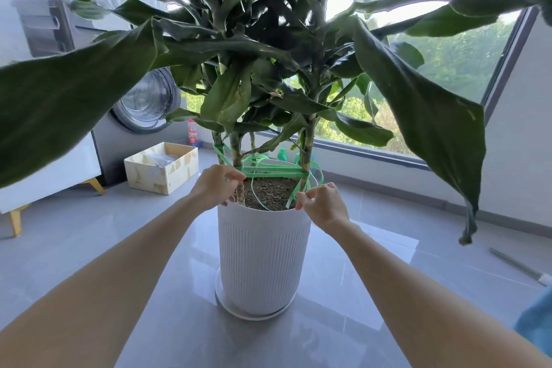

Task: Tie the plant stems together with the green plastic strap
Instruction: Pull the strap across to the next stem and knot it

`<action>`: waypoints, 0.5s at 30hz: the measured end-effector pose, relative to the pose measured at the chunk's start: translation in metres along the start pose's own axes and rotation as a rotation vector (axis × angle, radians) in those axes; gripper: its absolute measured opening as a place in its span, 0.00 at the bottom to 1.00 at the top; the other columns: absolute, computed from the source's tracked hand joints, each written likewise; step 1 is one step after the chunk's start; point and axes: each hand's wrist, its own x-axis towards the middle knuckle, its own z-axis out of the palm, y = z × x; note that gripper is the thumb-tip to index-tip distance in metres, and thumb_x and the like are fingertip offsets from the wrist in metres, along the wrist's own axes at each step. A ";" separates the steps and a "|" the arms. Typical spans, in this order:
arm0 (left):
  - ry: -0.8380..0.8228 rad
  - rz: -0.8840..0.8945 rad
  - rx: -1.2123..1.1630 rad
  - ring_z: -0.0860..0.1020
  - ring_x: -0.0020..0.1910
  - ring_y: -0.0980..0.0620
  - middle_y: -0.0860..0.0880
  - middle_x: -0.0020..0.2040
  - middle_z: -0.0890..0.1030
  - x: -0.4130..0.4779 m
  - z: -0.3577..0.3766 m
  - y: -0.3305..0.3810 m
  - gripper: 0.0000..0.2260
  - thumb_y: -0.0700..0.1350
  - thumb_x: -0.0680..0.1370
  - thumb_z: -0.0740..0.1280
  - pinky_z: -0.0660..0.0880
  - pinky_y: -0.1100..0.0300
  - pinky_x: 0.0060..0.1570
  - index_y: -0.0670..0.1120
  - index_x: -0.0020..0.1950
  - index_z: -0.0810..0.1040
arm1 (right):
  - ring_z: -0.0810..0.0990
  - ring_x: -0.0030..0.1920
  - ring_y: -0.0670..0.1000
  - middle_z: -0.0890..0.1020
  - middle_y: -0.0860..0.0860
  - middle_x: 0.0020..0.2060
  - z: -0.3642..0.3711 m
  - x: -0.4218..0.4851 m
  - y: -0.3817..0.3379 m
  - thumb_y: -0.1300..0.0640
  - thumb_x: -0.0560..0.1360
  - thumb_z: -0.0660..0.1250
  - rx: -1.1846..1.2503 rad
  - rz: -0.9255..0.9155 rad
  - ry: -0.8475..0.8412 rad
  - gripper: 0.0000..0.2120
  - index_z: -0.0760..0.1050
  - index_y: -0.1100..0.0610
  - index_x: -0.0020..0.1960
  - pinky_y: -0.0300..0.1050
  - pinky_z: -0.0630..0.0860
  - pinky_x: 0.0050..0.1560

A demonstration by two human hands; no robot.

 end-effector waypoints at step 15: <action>-0.025 -0.196 -0.248 0.80 0.35 0.54 0.47 0.51 0.81 0.004 0.003 0.001 0.11 0.36 0.80 0.60 0.75 0.70 0.25 0.44 0.57 0.79 | 0.79 0.28 0.47 0.79 0.48 0.24 0.012 -0.016 0.007 0.55 0.81 0.55 0.026 -0.121 -0.466 0.17 0.76 0.55 0.37 0.49 0.78 0.44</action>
